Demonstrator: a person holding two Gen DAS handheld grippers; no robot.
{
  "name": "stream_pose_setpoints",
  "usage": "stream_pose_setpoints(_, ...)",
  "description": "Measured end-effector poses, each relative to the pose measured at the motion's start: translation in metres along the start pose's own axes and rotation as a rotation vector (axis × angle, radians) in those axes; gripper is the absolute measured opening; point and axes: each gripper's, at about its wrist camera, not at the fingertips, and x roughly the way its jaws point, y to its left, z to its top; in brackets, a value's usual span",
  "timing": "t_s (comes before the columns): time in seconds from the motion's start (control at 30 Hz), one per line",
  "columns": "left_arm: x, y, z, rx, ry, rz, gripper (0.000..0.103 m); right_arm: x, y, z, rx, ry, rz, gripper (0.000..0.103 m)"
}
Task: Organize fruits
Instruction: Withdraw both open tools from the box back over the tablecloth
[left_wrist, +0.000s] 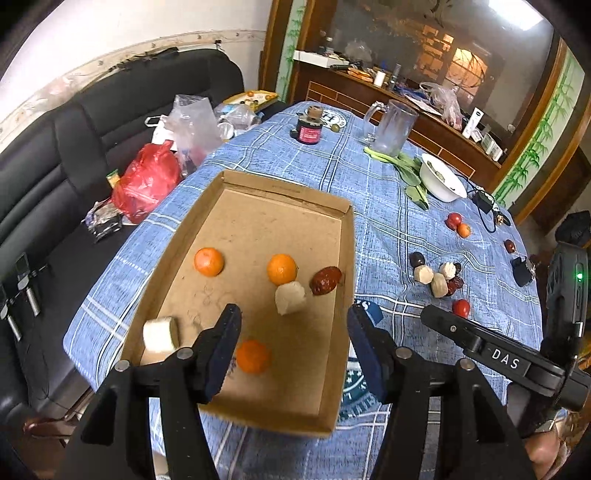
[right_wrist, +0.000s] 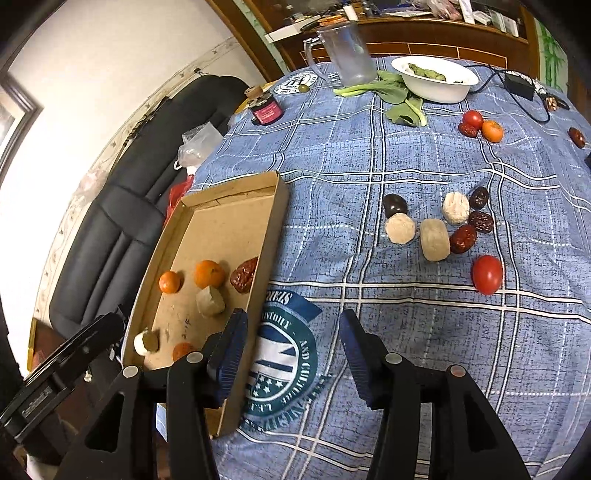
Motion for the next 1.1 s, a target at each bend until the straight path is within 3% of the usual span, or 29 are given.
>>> stream_pose_setpoints(0.37, -0.008, -0.012, -0.015, -0.027, -0.006, 0.012, 0.059, -0.009, -0.018, -0.015, -0.010, 0.012, 0.000, 0.057)
stream_pose_setpoints(0.6, 0.012, -0.031, -0.010, -0.015, 0.021, -0.053, 0.060, -0.026, -0.066, -0.020, 0.071, -0.012, -0.092, 0.057)
stream_pose_setpoints(0.87, 0.063, -0.068, -0.003, 0.013, 0.143, -0.146, 0.061, -0.049, -0.135, -0.032, 0.215, -0.031, -0.215, 0.057)
stream_pose_setpoints(1.1, 0.089, -0.092, -0.006, 0.096, 0.203, -0.176, 0.061, -0.042, -0.145, -0.020, 0.200, -0.034, -0.243, 0.057)
